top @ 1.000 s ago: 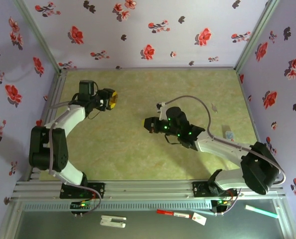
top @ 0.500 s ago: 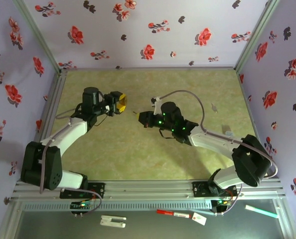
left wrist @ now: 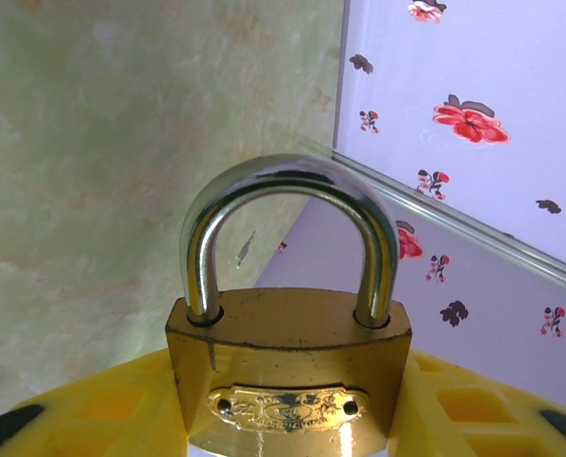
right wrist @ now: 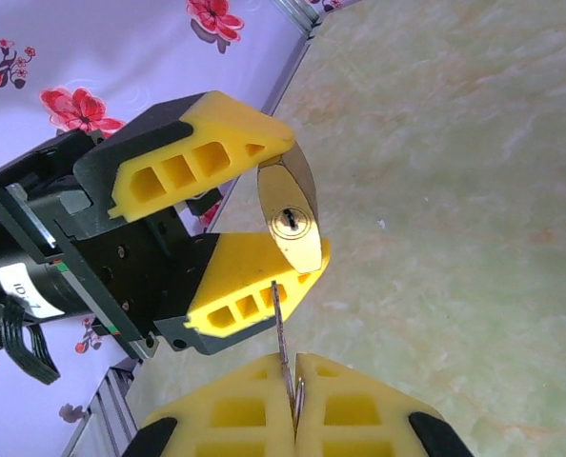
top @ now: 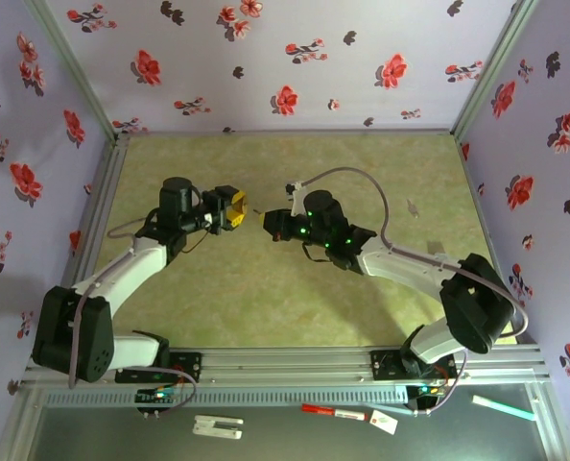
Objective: Unlock with the key
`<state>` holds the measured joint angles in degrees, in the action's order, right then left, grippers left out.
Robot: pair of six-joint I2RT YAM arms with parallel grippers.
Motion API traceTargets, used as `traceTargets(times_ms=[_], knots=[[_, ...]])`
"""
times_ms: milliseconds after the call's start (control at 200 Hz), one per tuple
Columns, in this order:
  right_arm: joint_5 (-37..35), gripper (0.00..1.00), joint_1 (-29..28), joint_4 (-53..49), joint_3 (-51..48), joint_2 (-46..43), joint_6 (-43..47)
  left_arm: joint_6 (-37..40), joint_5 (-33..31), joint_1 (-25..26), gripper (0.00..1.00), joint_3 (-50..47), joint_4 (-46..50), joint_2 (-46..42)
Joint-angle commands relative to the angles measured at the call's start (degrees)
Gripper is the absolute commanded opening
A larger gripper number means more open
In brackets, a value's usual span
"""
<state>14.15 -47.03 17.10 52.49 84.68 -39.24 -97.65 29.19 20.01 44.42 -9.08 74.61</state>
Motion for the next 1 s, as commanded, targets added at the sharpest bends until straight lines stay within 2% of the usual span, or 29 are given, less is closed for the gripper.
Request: traceTargets(times_ms=[0, 60, 115, 235, 335, 445, 595, 805, 995], knots=[[-0.1, 0.0, -0.1, -1.8, 1.9, 0.8, 2.0, 2.8, 1.3, 0.5, 0.19, 1.5, 1.1, -2.0], [-0.5, 0.0, -0.1, -2.7, 1.7, 0.7, 2.4, 5.8, 2.1, 0.5, 0.18, 3.0, 6.0, -1.7], [-1.2, 0.0, -0.1, -4.4, 1.5, 0.4, 2.8, 10.6, 2.3, 0.5, 0.16, 5.8, 14.3, -1.3], [-2.6, 0.0, -0.1, -8.2, 0.2, -0.9, 3.4, 29.1, -1.0, 0.5, 0.16, 16.0, 40.2, 2.1], [-3.0, 0.0, -0.2, -11.0, -1.3, -2.3, 3.1, 40.1, -4.1, 0.5, 0.17, 20.1, 52.6, 6.4], [-3.8, 0.0, -0.4, -14.3, -2.7, -4.2, 3.0, 47.7, -7.8, 0.6, 0.18, 20.2, 59.3, 11.1], [-5.1, 0.0, -1.7, -16.4, -5.0, -6.4, 2.7, 53.7, -14.7, 1.5, 0.2, 20.9, 64.7, 15.5], [-5.5, 0.0, -2.1, -15.9, -7.5, -8.3, 1.1, 56.9, -20.4, 3.9, 0.23, 21.9, 66.5, 21.6], [-5.5, 0.0, -2.2, -17.0, -7.3, -9.1, 1.4, 59.7, -28.1, 6.9, 0.24, 24.1, 69.3, 27.7]])
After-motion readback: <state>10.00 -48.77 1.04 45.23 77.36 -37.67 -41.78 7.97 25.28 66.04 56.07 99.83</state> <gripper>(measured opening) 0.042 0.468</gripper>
